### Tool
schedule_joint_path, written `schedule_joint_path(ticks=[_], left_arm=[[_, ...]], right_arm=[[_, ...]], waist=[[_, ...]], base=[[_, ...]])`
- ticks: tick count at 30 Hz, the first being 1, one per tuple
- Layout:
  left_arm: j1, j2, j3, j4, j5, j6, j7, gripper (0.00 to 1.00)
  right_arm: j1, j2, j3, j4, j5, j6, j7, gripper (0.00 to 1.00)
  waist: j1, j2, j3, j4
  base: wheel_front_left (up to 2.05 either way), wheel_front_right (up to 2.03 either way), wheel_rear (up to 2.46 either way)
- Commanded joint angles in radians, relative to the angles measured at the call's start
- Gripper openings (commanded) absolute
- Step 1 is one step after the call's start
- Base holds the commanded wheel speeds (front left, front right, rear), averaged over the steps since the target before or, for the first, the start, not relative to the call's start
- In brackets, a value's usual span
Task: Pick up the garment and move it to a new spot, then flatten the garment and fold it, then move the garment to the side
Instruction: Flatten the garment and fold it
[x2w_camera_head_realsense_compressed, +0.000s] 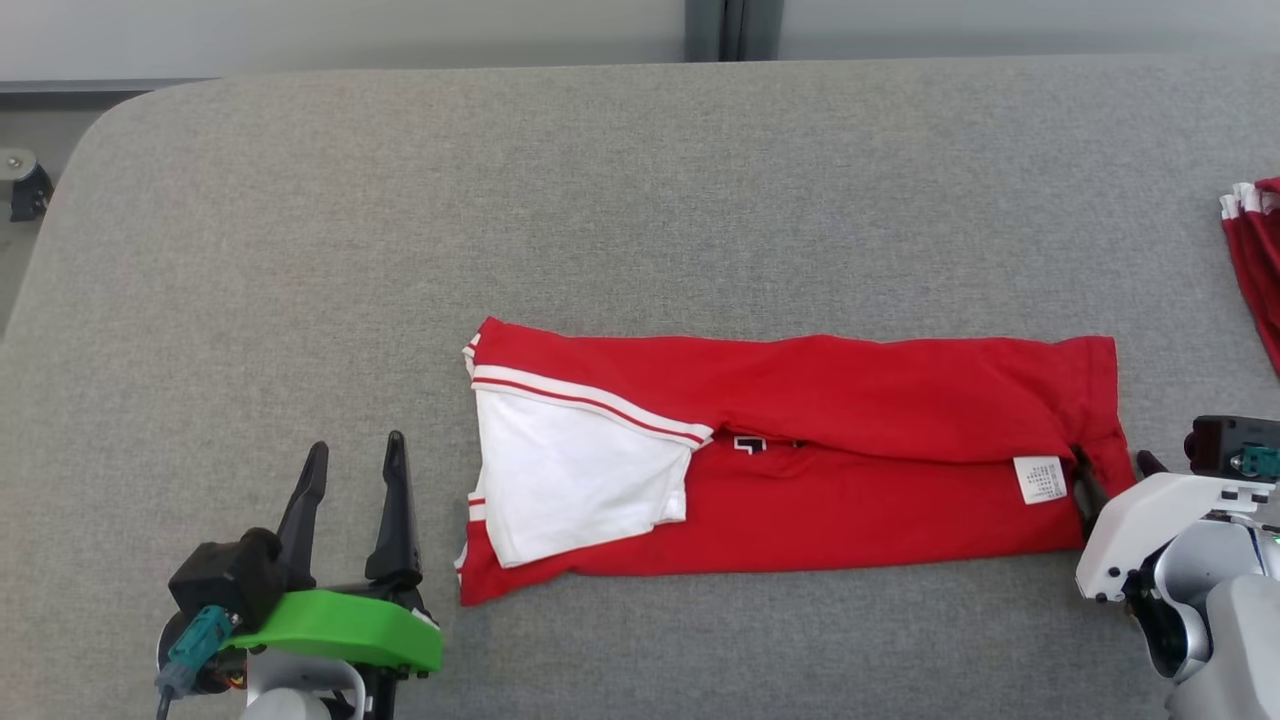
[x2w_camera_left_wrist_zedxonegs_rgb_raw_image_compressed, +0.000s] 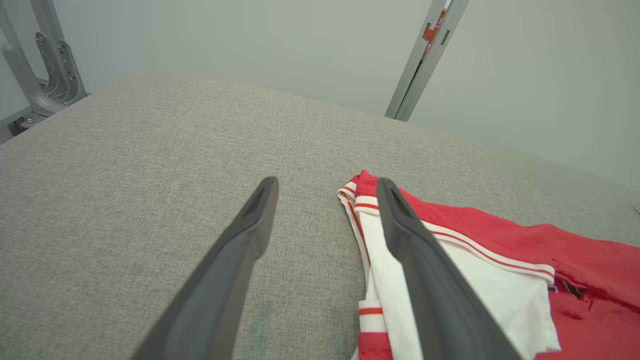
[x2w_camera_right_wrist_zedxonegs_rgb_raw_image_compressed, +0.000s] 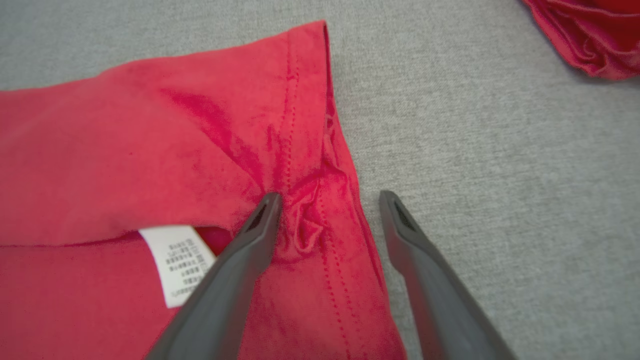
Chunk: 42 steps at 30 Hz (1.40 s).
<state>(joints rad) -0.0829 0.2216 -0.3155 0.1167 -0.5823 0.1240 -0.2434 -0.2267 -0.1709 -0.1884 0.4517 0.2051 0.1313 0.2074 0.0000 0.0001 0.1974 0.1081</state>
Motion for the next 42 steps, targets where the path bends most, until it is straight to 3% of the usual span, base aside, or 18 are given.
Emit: schedule_joint_path(ticks=[1,3,4,5,7,23,29,37,42], left_arm=[[-0.017,-0.002,0.002,0.006,0.006,-0.001,-0.004,1.0],[-0.019,-0.001,0.001,0.008,0.008,-0.001,-0.005,1.0],[-0.02,0.0,0.0,0.01,0.008,0.0,-0.006,1.0],[-0.021,0.0,0.0,0.01,0.009,0.001,-0.006,1.0],[-0.023,-0.001,-0.004,0.01,0.009,0.0,-0.004,1.0],[-0.037,0.014,-0.01,0.01,0.008,0.005,0.002,1.0],[-0.043,0.018,-0.009,0.006,0.001,0.007,0.007,1.0],[-0.053,0.024,-0.015,0.004,-0.001,0.004,0.011,1.0],[-0.058,0.023,-0.015,0.007,-0.005,0.005,0.01,1.0]], right_arm=[[-0.009,-0.011,0.011,0.022,0.006,-0.001,0.013,1.0],[-0.014,-0.013,0.025,0.05,0.014,-0.001,0.028,1.0],[-0.017,-0.015,0.032,0.062,0.016,-0.001,0.032,0.87],[-0.02,-0.016,0.033,0.071,0.018,-0.001,0.031,0.39],[-0.031,-0.018,0.033,0.092,0.019,-0.002,0.029,0.0],[-0.053,-0.1,-0.056,0.076,0.06,-0.002,-0.078,0.0],[-0.027,-0.062,-0.089,-0.006,0.086,-0.002,-0.093,0.0],[0.024,0.018,0.029,-0.236,0.158,-0.001,-0.05,0.0],[0.066,0.061,0.162,-0.382,0.217,-0.001,-0.017,0.0]], waist=[[0.0,-0.0001,-0.001,0.005],[0.0,-0.0001,-0.003,0.007],[0.0,-0.0001,-0.004,0.007],[0.0,-0.0001,-0.004,0.006],[0.0,-0.0001,-0.005,0.003],[0.0,-0.0001,-0.018,-0.099],[0.0,-0.0001,-0.014,-0.137],[0.0,-0.0001,-0.011,-0.128],[0.0,-0.0001,-0.009,-0.093]], base=[[0.0,0.0,0.0],[0.0,0.0,0.0],[0.0,0.0,0.0],[0.0,0.0,0.0],[0.0,0.0,0.0],[0.0,0.0,0.0],[0.0,0.0,0.0],[0.0,0.0,0.0],[0.0,0.0,0.0]])
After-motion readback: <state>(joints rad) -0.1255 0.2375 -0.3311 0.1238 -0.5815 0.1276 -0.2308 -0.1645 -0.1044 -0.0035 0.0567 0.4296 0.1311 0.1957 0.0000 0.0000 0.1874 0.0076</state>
